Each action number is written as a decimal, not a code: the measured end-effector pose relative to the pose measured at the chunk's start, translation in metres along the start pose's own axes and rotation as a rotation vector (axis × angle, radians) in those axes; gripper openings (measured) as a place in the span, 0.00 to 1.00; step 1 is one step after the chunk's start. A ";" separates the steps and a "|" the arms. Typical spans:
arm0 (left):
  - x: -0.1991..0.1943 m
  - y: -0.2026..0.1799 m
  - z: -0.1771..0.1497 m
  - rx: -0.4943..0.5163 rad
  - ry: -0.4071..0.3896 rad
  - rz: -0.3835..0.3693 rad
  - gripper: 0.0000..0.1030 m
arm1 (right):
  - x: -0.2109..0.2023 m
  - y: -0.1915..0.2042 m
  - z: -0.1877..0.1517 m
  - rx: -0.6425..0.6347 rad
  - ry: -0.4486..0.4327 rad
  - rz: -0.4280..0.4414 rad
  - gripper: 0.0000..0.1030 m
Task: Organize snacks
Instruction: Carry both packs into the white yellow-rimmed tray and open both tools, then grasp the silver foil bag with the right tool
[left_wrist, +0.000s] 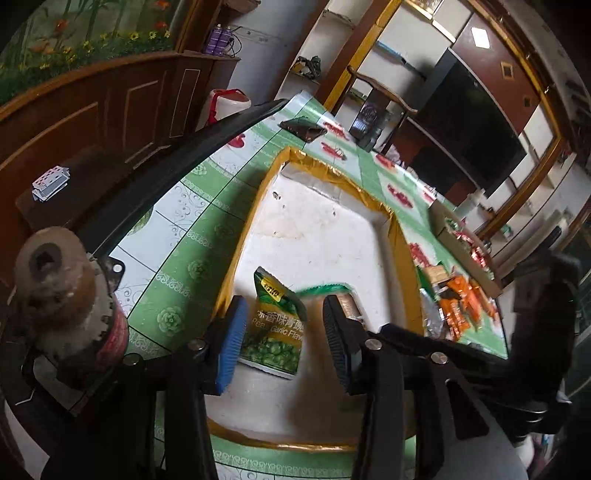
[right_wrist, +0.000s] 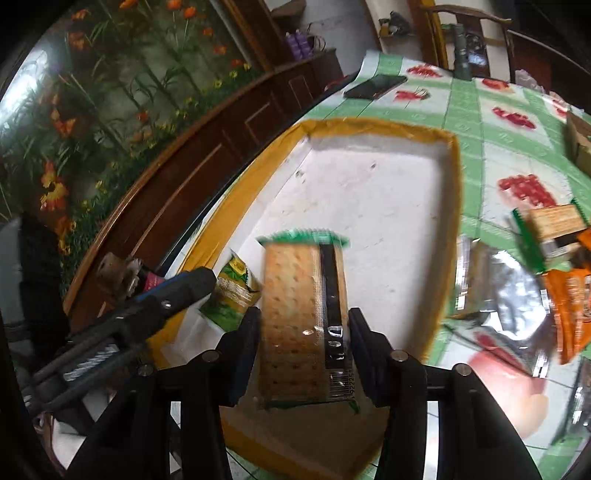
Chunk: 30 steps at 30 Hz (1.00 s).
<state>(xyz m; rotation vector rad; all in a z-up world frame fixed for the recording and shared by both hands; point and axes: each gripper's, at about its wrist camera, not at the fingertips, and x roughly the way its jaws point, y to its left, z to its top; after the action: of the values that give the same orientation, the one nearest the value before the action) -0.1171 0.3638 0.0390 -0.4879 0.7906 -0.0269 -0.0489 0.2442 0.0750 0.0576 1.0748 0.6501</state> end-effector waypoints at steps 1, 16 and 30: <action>-0.002 0.001 0.000 -0.006 -0.007 -0.004 0.47 | 0.001 0.001 -0.001 0.003 0.001 0.004 0.48; -0.022 -0.030 -0.006 0.025 -0.021 -0.081 0.54 | -0.122 -0.087 -0.035 0.134 -0.243 -0.085 0.63; -0.006 -0.118 -0.043 0.216 0.095 -0.126 0.55 | -0.181 -0.222 -0.114 0.421 -0.275 -0.228 0.66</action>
<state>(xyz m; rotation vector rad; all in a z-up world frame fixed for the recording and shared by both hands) -0.1323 0.2429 0.0683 -0.3326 0.8377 -0.2515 -0.0960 -0.0602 0.0851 0.3728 0.9187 0.1952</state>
